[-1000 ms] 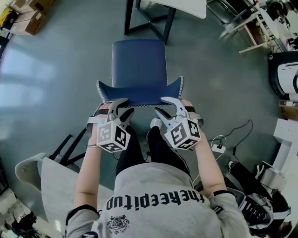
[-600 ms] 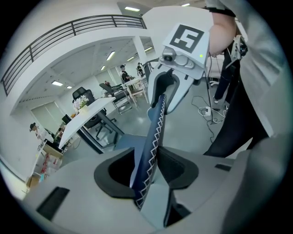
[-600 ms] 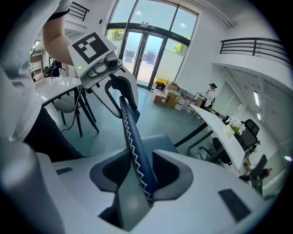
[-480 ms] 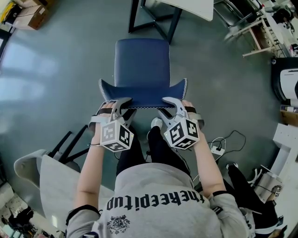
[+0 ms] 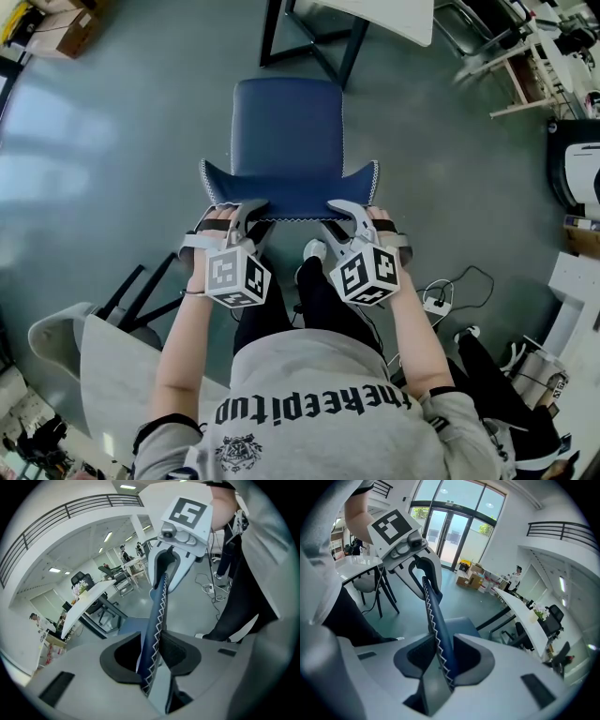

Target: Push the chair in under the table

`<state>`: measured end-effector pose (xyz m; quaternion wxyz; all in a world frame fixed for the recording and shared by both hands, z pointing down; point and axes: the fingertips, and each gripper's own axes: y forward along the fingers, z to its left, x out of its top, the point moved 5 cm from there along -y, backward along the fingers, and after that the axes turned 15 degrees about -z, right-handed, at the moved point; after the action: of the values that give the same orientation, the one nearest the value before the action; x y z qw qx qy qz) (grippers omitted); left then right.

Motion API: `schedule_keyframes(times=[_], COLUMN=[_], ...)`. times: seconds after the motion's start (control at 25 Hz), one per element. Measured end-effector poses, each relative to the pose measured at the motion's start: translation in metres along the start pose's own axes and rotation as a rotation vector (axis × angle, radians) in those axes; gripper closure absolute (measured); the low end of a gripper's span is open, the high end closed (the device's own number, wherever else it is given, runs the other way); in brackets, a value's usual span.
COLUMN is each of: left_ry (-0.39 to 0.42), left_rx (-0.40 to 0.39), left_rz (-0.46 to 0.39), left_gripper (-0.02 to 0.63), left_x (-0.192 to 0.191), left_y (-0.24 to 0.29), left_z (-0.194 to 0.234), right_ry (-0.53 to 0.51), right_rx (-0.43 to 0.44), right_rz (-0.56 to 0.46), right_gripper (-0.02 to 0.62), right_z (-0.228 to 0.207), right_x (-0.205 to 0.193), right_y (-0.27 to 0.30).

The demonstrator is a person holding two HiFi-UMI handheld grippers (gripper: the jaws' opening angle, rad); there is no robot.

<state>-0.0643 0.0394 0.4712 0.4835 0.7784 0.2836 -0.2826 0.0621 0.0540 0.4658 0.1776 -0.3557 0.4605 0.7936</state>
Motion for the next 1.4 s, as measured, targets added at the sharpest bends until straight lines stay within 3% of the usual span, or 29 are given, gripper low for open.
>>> schedule_keyframes(times=[1.4], left_ry=[0.096], left_rx=[-0.058], left_rz=[-0.07], left_gripper=[0.529], left_x=[-0.006], left_y=[0.005], left_z=[0.011], right_ry=[0.083], right_rx=[-0.103], right_rz=[0.031], right_gripper=[0.46], right_z=[-0.009], right_x=[0.006], right_y=[0.007])
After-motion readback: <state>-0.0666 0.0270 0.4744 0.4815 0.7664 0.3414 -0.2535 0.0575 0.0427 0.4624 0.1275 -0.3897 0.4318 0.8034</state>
